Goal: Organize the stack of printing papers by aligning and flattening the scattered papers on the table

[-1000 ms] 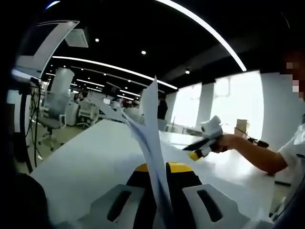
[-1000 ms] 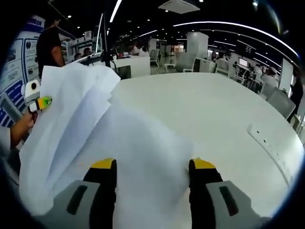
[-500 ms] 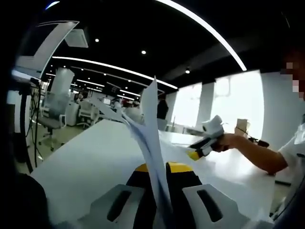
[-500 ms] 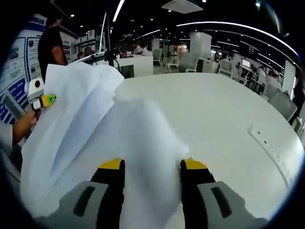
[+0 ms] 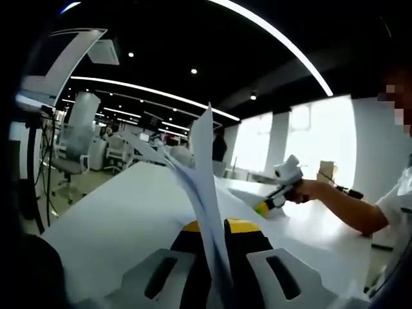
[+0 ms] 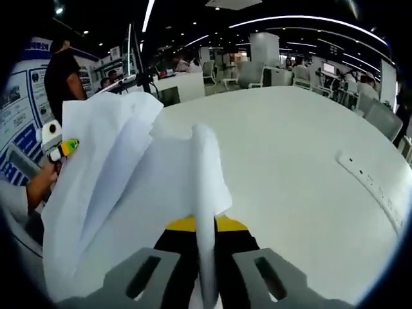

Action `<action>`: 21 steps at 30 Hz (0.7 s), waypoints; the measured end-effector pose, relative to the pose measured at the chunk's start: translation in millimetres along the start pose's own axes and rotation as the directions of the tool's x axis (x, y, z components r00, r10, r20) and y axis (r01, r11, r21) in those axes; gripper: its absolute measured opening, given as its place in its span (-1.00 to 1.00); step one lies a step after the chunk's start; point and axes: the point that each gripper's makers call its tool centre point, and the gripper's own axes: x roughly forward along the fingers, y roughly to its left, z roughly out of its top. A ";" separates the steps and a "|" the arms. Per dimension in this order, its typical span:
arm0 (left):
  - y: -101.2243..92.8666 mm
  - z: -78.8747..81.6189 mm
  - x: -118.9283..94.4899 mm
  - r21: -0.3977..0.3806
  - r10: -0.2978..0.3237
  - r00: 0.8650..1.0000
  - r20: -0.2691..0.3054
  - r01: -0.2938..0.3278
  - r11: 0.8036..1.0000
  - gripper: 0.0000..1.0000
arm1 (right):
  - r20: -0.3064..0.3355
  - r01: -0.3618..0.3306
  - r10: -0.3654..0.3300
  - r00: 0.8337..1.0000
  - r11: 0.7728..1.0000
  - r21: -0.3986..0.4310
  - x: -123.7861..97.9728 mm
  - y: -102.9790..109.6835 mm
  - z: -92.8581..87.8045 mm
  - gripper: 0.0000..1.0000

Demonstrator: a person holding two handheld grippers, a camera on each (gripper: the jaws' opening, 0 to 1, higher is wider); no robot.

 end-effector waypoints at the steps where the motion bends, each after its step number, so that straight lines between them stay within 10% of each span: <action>1: 0.0 0.2 -0.1 0.000 0.000 1.000 0.001 0.000 1.000 -0.82 | 0.001 -0.002 0.002 1.000 1.000 0.006 -2.7 -0.5 0.2 -0.96; 21: 0.8 0.7 0.1 -0.009 0.001 1.000 0.004 -0.001 1.000 -0.82 | 0.187 0.075 -0.106 0.977 0.983 0.166 -72.2 -42.6 22.8 -1.00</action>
